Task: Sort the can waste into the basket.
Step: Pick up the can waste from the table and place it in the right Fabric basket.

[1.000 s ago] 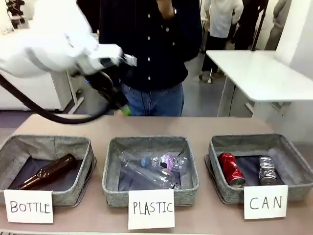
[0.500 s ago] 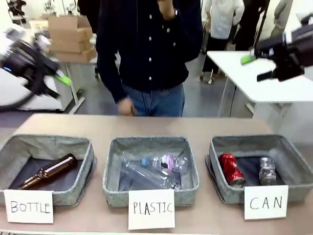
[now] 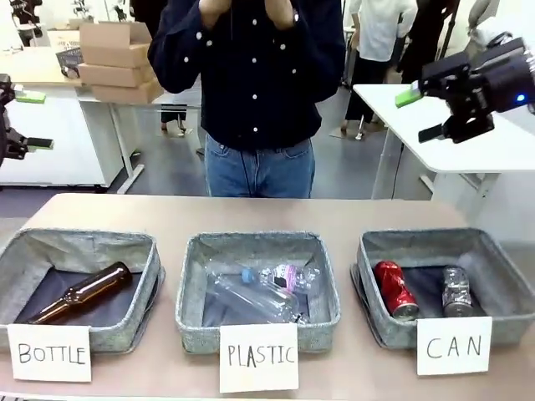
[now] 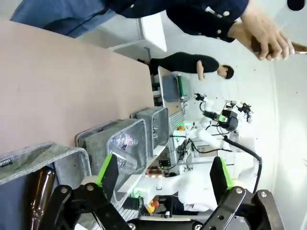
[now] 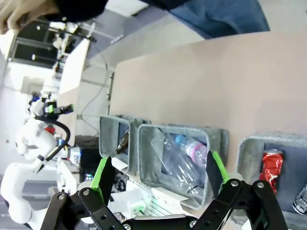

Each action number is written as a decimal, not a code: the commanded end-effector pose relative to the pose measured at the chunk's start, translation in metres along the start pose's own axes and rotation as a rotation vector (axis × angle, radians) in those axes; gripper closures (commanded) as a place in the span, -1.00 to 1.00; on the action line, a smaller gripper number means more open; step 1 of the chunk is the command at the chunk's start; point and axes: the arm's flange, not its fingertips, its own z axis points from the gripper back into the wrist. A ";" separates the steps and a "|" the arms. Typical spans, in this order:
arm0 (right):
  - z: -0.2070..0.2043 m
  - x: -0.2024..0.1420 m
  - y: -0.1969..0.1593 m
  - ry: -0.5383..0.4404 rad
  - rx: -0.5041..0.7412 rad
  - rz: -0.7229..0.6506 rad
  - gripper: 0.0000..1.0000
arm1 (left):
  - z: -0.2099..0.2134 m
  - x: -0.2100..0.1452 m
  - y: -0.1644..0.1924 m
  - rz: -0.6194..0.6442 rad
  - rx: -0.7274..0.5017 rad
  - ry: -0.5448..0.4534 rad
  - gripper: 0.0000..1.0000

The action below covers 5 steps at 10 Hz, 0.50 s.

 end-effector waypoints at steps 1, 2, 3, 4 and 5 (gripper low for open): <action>0.003 -0.007 0.006 -0.050 0.008 0.026 -1.00 | -0.005 0.007 -0.011 -0.002 0.052 0.071 -1.00; 0.003 -0.007 0.006 -0.050 0.008 0.026 -1.00 | -0.005 0.007 -0.011 -0.002 0.052 0.071 -1.00; 0.003 -0.007 0.006 -0.050 0.008 0.026 -1.00 | -0.005 0.007 -0.011 -0.002 0.052 0.071 -1.00; 0.003 -0.007 0.006 -0.050 0.008 0.026 -1.00 | -0.005 0.007 -0.011 -0.002 0.052 0.071 -1.00; 0.003 -0.007 0.006 -0.050 0.008 0.026 -1.00 | -0.005 0.007 -0.011 -0.002 0.052 0.071 -1.00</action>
